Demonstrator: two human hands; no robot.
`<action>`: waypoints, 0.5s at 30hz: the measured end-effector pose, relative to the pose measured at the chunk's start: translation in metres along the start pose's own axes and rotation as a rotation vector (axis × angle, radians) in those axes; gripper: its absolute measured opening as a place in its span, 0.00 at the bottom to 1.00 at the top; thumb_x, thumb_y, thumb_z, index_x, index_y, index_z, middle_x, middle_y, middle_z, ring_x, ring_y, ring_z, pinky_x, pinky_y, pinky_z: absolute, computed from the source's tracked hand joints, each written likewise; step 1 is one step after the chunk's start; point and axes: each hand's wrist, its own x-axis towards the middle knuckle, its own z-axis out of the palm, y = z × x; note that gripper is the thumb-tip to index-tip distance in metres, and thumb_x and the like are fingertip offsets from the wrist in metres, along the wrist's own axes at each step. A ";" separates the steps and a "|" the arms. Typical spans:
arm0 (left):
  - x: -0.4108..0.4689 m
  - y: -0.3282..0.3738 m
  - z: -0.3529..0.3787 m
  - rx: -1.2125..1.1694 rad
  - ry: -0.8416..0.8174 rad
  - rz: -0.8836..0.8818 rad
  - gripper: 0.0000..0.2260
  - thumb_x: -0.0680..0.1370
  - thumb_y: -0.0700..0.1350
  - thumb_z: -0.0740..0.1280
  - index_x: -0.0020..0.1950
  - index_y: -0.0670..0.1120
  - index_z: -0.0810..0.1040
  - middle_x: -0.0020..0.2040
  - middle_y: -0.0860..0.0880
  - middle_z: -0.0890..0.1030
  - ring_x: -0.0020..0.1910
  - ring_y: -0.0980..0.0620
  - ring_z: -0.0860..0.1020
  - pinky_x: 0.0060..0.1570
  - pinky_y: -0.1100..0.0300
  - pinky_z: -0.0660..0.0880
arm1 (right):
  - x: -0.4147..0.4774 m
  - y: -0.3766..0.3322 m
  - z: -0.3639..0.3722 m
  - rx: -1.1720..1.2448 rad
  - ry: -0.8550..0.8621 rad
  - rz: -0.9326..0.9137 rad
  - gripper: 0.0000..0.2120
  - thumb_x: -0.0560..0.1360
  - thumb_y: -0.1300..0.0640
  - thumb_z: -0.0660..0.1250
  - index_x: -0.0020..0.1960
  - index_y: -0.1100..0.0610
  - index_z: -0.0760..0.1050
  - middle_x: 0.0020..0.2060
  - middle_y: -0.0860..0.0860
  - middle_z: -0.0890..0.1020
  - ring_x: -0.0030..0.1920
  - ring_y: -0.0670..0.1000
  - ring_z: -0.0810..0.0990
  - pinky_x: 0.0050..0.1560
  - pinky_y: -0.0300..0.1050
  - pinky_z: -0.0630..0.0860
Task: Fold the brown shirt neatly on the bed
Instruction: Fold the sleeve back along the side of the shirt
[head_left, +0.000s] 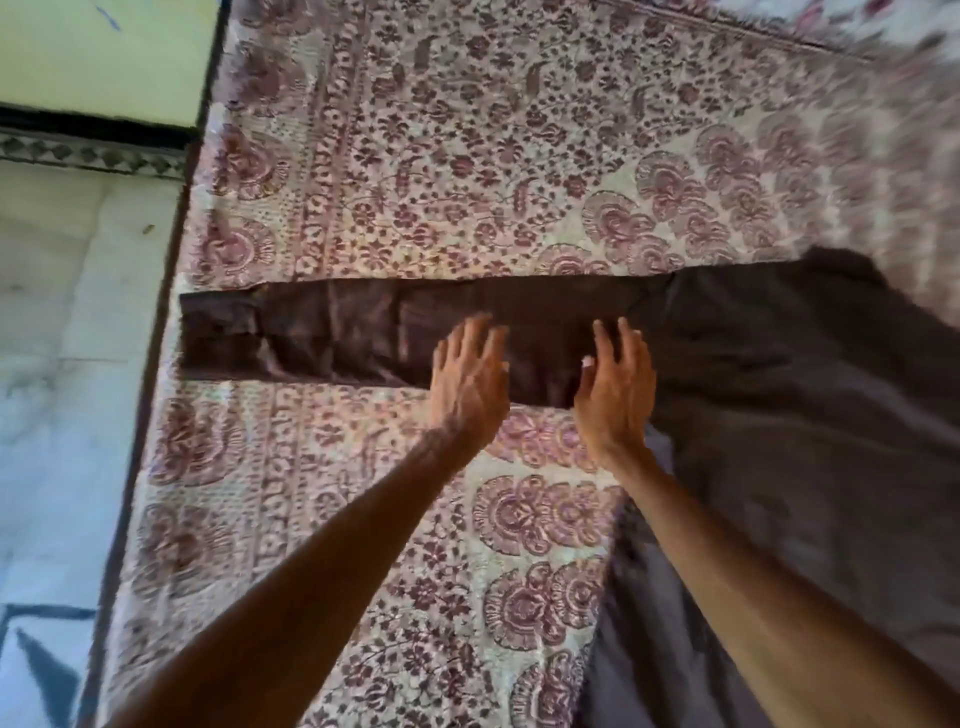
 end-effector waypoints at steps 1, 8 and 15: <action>0.003 0.015 0.014 -0.013 -0.045 0.050 0.22 0.74 0.46 0.61 0.68 0.47 0.72 0.70 0.45 0.71 0.68 0.43 0.69 0.65 0.46 0.68 | 0.006 0.019 -0.003 -0.012 0.001 0.025 0.22 0.78 0.59 0.60 0.72 0.56 0.68 0.74 0.58 0.66 0.73 0.61 0.65 0.71 0.56 0.65; 0.045 0.106 0.095 0.043 -0.161 0.071 0.25 0.80 0.46 0.54 0.78 0.50 0.57 0.79 0.48 0.55 0.78 0.46 0.52 0.76 0.45 0.52 | 0.071 0.097 0.001 -0.067 -0.150 -0.027 0.25 0.82 0.51 0.51 0.78 0.54 0.55 0.78 0.56 0.55 0.78 0.58 0.53 0.76 0.58 0.53; 0.046 0.063 0.096 0.266 -0.067 0.006 0.28 0.80 0.63 0.50 0.78 0.56 0.52 0.80 0.51 0.51 0.79 0.47 0.48 0.76 0.44 0.46 | 0.071 0.111 0.016 -0.189 -0.067 -0.035 0.27 0.81 0.43 0.48 0.79 0.48 0.53 0.78 0.51 0.56 0.78 0.55 0.54 0.76 0.57 0.51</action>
